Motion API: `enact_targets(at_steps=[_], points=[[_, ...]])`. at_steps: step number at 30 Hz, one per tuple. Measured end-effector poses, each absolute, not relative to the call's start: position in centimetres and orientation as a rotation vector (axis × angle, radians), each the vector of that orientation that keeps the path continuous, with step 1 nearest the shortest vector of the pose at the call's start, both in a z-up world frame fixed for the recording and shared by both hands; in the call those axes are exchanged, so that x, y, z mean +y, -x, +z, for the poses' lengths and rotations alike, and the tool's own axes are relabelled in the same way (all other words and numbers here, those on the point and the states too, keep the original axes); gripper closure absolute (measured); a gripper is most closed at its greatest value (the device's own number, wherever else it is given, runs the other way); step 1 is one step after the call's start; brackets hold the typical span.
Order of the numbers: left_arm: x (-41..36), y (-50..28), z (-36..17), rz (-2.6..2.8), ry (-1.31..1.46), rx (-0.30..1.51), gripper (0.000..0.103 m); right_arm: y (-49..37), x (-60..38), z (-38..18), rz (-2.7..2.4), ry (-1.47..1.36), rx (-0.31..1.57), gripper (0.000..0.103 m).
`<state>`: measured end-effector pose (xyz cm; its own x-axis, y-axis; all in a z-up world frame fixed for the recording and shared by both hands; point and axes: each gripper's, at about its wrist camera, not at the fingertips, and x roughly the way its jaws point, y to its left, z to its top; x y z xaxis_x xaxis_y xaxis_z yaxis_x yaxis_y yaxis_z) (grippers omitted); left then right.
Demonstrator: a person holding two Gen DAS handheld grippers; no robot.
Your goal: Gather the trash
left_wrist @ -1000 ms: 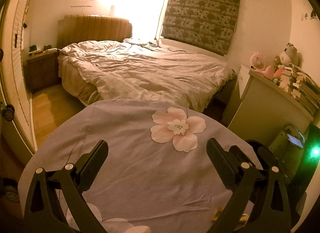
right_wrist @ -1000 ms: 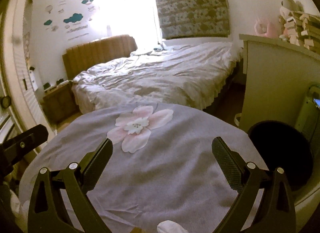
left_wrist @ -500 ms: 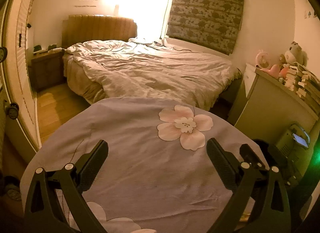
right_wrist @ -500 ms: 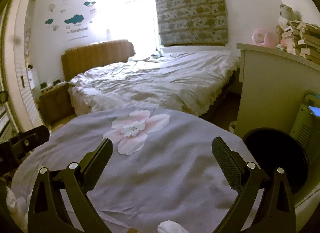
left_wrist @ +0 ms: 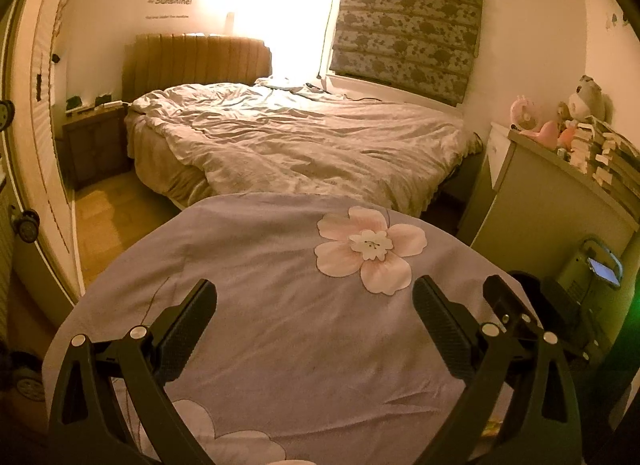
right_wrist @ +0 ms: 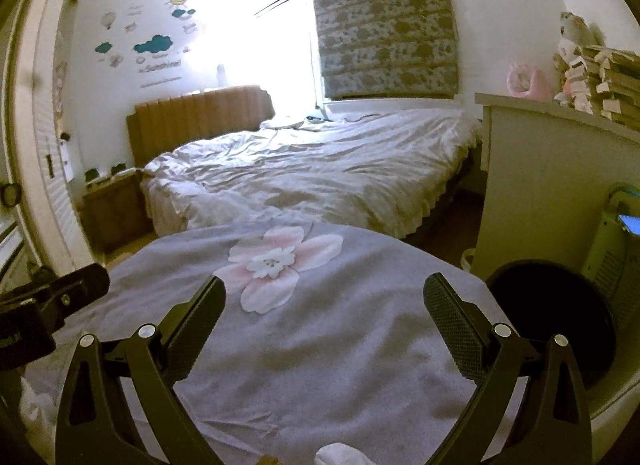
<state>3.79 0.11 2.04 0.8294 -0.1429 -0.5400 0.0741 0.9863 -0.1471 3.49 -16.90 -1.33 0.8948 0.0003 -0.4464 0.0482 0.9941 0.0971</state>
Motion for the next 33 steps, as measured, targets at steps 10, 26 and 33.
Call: enact_targets(at_steps=[10,26,33], points=[[-0.13,-3.98,2.33,-0.120,0.109,0.582,0.006,-3.49,-16.79,-1.30,-0.025,-0.112,0.466,0.005],[-0.44,-3.83,2.31,-0.122,0.105,0.581,0.006,-3.42,-16.75,-1.27,-0.025,-0.114,0.468,0.005],[-0.44,-3.82,2.30,-0.121,0.105,0.582,0.006,-3.43,-16.82,-1.18,-0.024,-0.114,0.467,0.005]])
